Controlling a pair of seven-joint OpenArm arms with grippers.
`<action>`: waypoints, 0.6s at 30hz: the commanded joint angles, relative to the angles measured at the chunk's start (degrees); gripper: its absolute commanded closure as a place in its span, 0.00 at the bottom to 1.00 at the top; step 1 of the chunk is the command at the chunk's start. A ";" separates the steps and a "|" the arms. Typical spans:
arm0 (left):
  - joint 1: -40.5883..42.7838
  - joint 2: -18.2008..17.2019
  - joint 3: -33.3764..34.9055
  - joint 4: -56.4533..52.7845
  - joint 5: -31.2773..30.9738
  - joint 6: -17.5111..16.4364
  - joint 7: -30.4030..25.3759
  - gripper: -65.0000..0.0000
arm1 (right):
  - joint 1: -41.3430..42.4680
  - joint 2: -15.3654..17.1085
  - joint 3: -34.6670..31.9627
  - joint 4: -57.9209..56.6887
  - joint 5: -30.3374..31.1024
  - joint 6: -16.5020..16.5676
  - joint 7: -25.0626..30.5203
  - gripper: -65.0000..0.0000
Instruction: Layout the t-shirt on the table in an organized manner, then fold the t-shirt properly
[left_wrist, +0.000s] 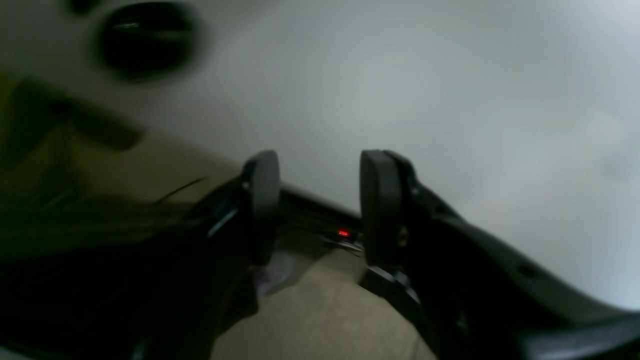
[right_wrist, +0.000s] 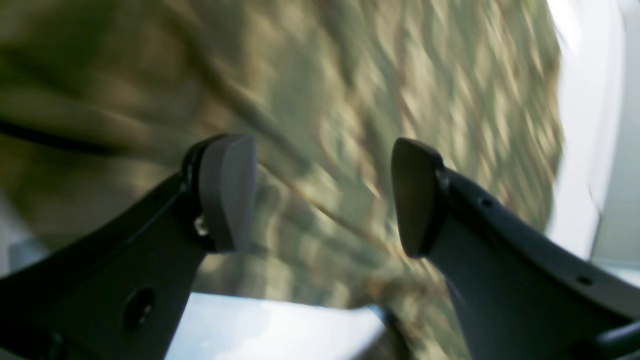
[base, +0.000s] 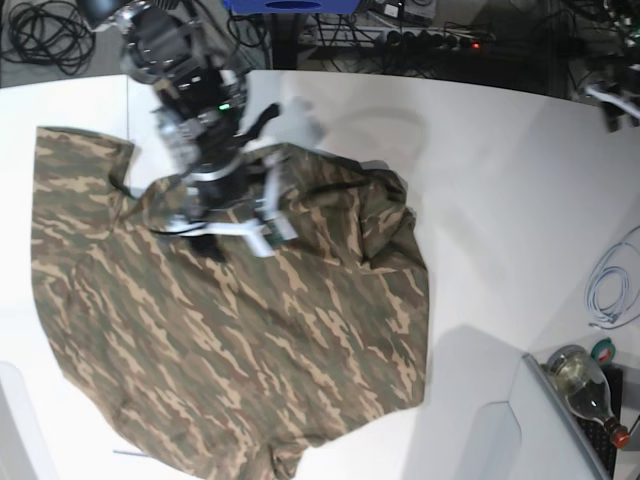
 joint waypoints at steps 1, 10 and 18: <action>0.15 -0.57 2.53 2.57 -0.60 -0.03 -1.58 0.59 | 0.26 -0.60 0.85 1.13 -0.07 -0.38 1.81 0.40; -4.24 -0.65 30.13 4.77 0.02 0.23 -9.67 0.19 | -4.04 1.16 14.65 4.74 16.90 3.22 1.90 0.40; -14.44 -0.57 43.58 -6.57 0.02 0.23 -10.02 0.13 | -7.21 2.04 23.35 5.62 23.75 6.57 1.90 0.40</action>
